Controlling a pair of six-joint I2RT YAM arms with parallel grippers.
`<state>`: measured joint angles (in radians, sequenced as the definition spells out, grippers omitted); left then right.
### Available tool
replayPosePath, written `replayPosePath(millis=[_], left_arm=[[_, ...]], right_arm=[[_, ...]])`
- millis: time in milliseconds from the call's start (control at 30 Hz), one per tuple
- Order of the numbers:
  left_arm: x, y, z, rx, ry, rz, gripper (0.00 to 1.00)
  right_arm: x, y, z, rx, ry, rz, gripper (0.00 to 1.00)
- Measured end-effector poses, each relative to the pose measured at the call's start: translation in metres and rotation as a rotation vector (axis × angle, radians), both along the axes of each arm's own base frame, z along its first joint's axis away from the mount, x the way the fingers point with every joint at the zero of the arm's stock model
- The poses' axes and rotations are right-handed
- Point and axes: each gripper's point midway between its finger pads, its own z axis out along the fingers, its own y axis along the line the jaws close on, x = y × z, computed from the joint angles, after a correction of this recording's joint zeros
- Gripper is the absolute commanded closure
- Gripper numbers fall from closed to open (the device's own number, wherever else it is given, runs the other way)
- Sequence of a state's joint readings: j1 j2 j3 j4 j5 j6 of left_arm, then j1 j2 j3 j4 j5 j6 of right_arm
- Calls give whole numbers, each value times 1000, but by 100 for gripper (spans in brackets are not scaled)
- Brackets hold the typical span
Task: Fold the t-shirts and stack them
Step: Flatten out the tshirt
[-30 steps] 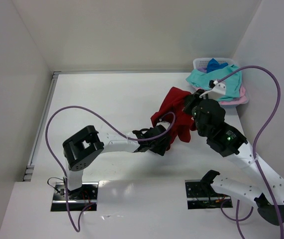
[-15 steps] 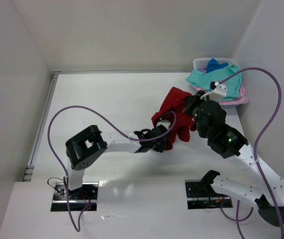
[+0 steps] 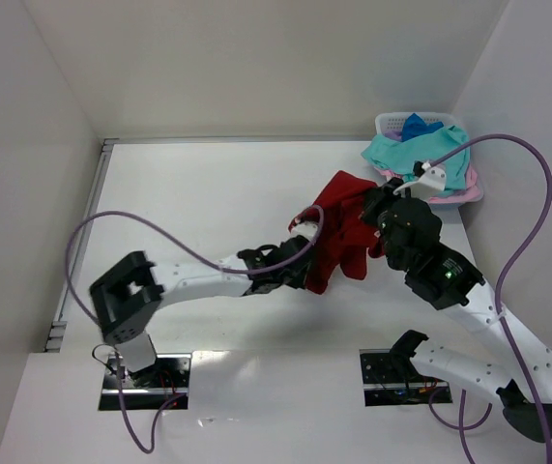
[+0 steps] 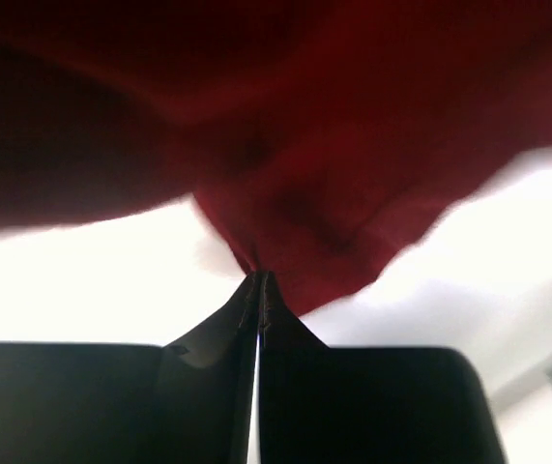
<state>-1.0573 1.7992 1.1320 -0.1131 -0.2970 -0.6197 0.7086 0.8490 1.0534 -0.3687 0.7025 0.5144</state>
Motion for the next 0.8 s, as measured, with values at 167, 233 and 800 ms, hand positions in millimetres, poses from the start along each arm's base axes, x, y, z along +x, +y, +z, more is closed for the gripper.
replayPosePath(millis=[167, 233, 800], left_arm=[[3, 28, 127, -192, -171, 80, 100], [0, 49, 186, -286, -253, 117, 100], [-15, 215, 338, -364, -570, 443, 100]], right_arm=[[-1, -6, 3, 8, -10, -27, 100], [-1, -7, 3, 14, -11, -34, 100], [-4, -5, 7, 98, -32, -21, 100]])
